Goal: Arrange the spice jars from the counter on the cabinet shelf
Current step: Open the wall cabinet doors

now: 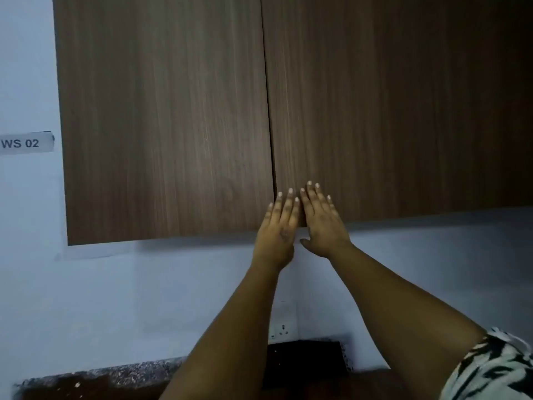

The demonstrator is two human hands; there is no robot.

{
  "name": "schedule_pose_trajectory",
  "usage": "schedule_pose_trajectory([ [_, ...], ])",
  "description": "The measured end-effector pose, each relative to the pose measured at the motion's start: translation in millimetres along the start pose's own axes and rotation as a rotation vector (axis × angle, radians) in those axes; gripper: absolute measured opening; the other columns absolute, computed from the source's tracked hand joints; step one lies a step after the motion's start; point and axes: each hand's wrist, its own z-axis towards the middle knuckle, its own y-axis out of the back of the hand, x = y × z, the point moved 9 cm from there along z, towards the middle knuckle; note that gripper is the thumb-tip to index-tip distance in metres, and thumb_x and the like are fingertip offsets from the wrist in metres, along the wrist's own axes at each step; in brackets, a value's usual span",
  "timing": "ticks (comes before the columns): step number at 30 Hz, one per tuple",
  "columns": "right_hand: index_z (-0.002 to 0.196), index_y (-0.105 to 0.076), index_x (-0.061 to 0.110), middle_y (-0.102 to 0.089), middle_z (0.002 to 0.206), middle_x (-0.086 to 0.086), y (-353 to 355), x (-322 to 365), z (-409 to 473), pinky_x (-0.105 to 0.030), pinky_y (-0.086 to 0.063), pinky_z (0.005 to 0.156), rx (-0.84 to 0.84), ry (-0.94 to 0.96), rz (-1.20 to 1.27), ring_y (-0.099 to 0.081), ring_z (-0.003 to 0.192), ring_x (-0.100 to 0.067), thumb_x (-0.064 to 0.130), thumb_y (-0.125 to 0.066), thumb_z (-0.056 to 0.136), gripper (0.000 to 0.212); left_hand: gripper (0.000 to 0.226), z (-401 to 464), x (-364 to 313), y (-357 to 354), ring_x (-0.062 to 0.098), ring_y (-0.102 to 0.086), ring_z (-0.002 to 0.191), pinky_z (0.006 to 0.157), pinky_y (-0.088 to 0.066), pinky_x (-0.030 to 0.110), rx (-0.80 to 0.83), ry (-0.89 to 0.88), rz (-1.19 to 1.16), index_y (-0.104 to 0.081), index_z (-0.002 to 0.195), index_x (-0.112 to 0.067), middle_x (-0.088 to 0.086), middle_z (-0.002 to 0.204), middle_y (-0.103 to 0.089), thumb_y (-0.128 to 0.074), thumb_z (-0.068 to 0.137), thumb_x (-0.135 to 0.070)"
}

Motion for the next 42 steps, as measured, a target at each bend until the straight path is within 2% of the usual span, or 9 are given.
schedule_pose_trajectory([
  [3, 0.152, 0.015, 0.009, 0.028, 0.158, -0.007, -12, -5, 11, -0.033, 0.012, 0.116, 0.006, -0.031, 0.005, 0.027, 0.144, -0.019, 0.015, -0.074, 0.078, 0.116, 0.087, 11, 4, -16, 0.029, 0.009, 0.147, 0.118, 0.004, 0.041, -0.030, 0.019, -0.013, 0.006, 0.150, -0.004, 0.013, 0.159, 0.011, -0.054, 0.087, -0.002],
  [6, 0.152, 0.014, 0.006, 0.031, 0.155, -0.007, -19, -2, 21, -0.032, 0.010, 0.117, -0.032, -0.044, 0.036, 0.027, 0.144, -0.019, 0.003, -0.066, 0.083, 0.106, 0.086, 21, 3, -28, 0.029, -0.006, 0.149, 0.120, -0.008, 0.040, -0.080, 0.007, 0.049, 0.001, 0.151, 0.000, 0.017, 0.160, -0.003, -0.056, 0.088, -0.013],
  [15, 0.152, 0.013, 0.008, 0.025, 0.158, -0.009, -27, -2, 21, -0.040, 0.011, 0.118, -0.194, -0.163, 0.108, 0.023, 0.146, -0.022, 0.017, -0.057, 0.094, 0.091, 0.060, 20, -2, -15, 0.031, -0.038, 0.139, 0.114, -0.032, 0.040, -0.287, -0.129, -0.009, -0.038, 0.142, 0.006, 0.022, 0.149, -0.038, -0.052, 0.086, -0.007],
  [20, 0.149, 0.017, 0.012, 0.020, 0.160, -0.008, 0, -3, -3, -0.042, 0.006, 0.120, -0.245, -0.189, 0.171, 0.021, 0.147, -0.020, 0.003, -0.069, 0.083, 0.109, 0.065, -5, -9, 20, 0.030, -0.017, 0.147, 0.116, -0.027, 0.036, -0.325, 0.006, -0.342, -0.027, 0.148, 0.003, 0.020, 0.158, -0.015, -0.053, 0.088, 0.001],
  [23, 0.149, 0.016, 0.012, 0.020, 0.159, -0.005, 31, -7, -26, -0.041, 0.005, 0.120, -0.265, -0.171, 0.206, 0.018, 0.147, -0.019, -0.001, -0.073, 0.076, 0.116, 0.090, -27, -10, 40, 0.024, -0.008, 0.149, 0.115, -0.018, 0.014, -0.306, 0.239, -0.681, -0.008, 0.153, -0.004, 0.013, 0.160, 0.004, -0.068, 0.087, -0.017],
  [27, 0.155, 0.003, 0.012, 0.007, 0.163, -0.006, 77, -21, -64, -0.043, -0.004, 0.122, -0.320, -0.163, 0.298, 0.008, 0.150, -0.020, 0.016, -0.066, 0.089, 0.095, 0.063, -40, -63, 64, -0.004, -0.049, 0.126, 0.104, -0.042, 0.017, -0.173, 0.374, -1.312, -0.034, 0.148, -0.016, -0.016, 0.136, -0.051, -0.063, 0.092, -0.011],
  [29, 0.155, -0.002, 0.014, 0.000, 0.163, -0.006, 103, -32, -86, -0.044, -0.012, 0.122, -0.359, -0.155, 0.367, 0.001, 0.151, -0.021, 0.016, -0.064, 0.091, 0.089, 0.044, -44, -91, 80, -0.010, -0.057, 0.113, 0.096, -0.046, 0.014, -0.158, 0.470, -1.518, -0.048, 0.140, -0.017, -0.022, 0.121, -0.060, -0.057, 0.097, -0.013],
  [38, 0.152, -0.024, 0.009, -0.039, 0.149, -0.009, 229, -68, -186, -0.028, -0.038, 0.108, -0.433, -0.098, 0.266, -0.041, 0.136, -0.020, 0.031, -0.066, 0.089, 0.080, 0.030, -38, -207, 148, -0.012, -0.061, 0.098, 0.082, -0.044, 0.006, -0.022, 0.383, -1.593, -0.061, 0.115, -0.038, -0.028, 0.097, -0.066, -0.033, 0.102, -0.041],
  [42, 0.153, -0.018, 0.019, -0.037, 0.150, -0.005, 269, -103, -217, -0.005, -0.029, 0.103, -0.420, -0.144, 0.281, -0.035, 0.128, 0.000, 0.022, -0.066, 0.090, 0.079, 0.037, -24, -262, 158, -0.014, -0.057, 0.104, 0.086, -0.041, 0.004, 0.118, 0.279, -1.614, -0.060, 0.128, -0.030, -0.026, 0.108, -0.063, -0.036, 0.102, -0.042],
])
